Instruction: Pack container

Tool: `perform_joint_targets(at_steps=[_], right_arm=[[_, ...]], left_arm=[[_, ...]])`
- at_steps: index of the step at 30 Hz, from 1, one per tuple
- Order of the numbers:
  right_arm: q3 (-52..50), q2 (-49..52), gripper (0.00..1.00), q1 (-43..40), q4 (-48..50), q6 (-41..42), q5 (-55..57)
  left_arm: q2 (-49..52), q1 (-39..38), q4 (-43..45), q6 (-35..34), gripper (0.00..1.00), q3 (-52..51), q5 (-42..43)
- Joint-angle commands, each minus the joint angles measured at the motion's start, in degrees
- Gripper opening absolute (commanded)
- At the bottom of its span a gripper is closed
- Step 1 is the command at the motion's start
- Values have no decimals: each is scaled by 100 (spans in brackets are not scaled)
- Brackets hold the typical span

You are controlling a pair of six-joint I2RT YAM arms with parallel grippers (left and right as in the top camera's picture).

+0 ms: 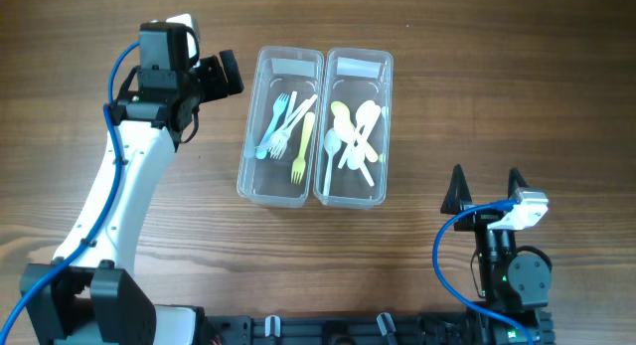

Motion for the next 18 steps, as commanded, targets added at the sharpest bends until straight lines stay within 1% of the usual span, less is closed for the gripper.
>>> perform_joint_targets(at_steps=[1, 3, 7, 10, 14, 16, 18], right_arm=[[-7, -83, 100, -22, 13, 111, 101], [-7, -83, 100, -22, 13, 111, 101], [-7, -83, 100, -22, 13, 111, 101], [-7, -83, 100, -22, 13, 111, 101], [-7, -83, 100, -22, 13, 111, 101], [-7, -83, 100, -22, 13, 111, 101], [-7, -83, 100, -22, 13, 111, 101]], left_arm=[[-140, 9, -7, -72, 100, 9, -39], [-400, 7, -103, -72, 100, 9, -39], [-1237, -7, -479, -72, 100, 9, -39], [-2328, -7, -726, -72, 100, 9, -39], [-3694, -7, -787, -44, 100, 9, -68], [-4409, -2, -870, 17, 100, 9, -448], [-4852, -2, -892, 17, 100, 9, -599]])
